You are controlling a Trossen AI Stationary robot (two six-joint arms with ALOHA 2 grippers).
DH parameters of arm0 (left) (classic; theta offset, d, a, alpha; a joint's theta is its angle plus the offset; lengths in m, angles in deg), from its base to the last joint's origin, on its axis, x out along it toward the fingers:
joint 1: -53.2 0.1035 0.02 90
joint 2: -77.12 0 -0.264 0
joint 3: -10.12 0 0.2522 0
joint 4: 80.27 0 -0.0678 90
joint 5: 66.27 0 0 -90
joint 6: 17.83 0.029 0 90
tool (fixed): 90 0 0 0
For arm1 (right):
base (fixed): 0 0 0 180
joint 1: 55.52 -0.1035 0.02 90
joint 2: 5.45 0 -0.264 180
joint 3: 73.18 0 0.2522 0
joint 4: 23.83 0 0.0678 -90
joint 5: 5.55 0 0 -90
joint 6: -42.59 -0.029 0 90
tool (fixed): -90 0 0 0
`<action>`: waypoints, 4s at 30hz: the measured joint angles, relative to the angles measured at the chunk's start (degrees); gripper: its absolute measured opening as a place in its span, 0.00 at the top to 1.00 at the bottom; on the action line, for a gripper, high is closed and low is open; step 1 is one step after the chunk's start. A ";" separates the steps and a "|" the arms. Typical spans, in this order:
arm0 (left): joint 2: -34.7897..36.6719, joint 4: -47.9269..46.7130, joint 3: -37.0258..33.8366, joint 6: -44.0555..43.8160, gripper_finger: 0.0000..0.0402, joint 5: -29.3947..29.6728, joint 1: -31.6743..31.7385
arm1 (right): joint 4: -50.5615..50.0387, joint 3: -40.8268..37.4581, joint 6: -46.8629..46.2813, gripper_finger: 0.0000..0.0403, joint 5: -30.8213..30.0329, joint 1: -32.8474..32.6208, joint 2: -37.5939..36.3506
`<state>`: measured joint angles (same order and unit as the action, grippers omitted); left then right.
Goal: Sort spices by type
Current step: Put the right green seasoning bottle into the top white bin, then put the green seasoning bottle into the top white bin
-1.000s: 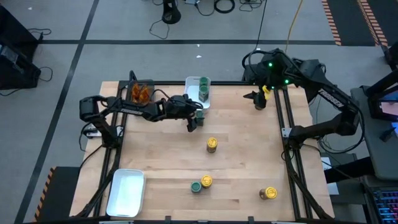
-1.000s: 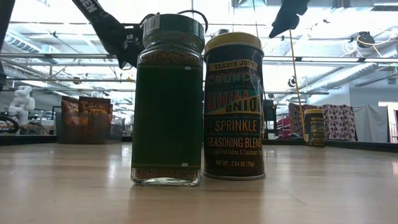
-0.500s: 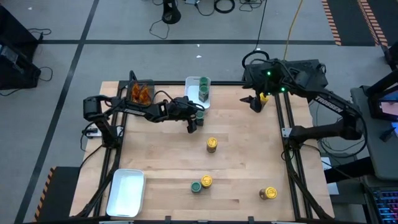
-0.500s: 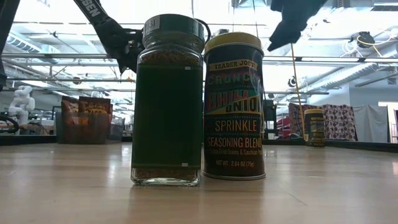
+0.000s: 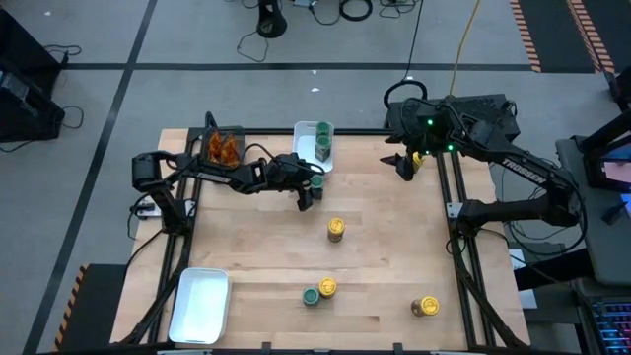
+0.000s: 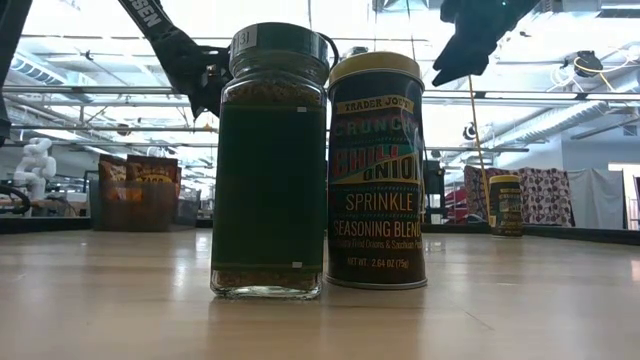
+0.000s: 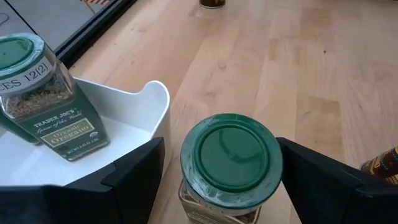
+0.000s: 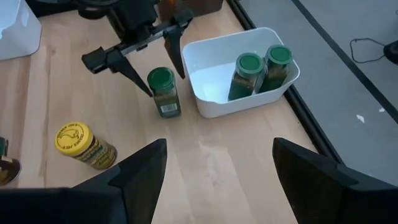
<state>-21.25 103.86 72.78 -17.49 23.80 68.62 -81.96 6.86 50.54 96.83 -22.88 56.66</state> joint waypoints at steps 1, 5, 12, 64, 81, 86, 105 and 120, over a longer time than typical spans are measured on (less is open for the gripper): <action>0.00 -0.02 0.00 -0.01 0.24 0.00 0.00 | 0.15 0.00 0.03 0.32 -0.02 0.00 0.00; 0.02 -0.28 0.00 -0.05 0.30 -0.02 0.00 | 0.71 0.00 0.08 0.32 -0.02 0.00 0.00; 0.02 -0.42 0.00 -1.32 0.48 -0.07 -0.07 | 0.71 0.00 0.23 0.32 -0.02 0.00 0.00; 0.43 -6.68 12.07 -23.51 0.45 19.30 16.50 | 6.96 0.02 -7.33 0.32 1.31 -1.31 0.04; -3.19 -6.31 12.07 -30.01 0.45 22.97 16.96 | 8.62 0.02 -7.77 0.32 1.18 -1.31 0.04; -3.17 -6.34 12.07 -30.01 0.45 22.80 16.92 | 8.66 0.02 -7.77 0.32 1.20 -1.31 0.04; -3.17 -6.51 12.07 -25.24 0.44 21.18 16.92 | 8.55 0.02 -8.40 0.32 1.25 -1.31 0.04; -3.10 -6.27 12.07 -24.96 0.26 21.16 16.94 | 8.52 0.02 -8.48 0.32 1.27 -1.31 0.04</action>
<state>-24.35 97.59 84.85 -42.45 44.96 85.56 -73.44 6.88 42.06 98.10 -24.19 56.70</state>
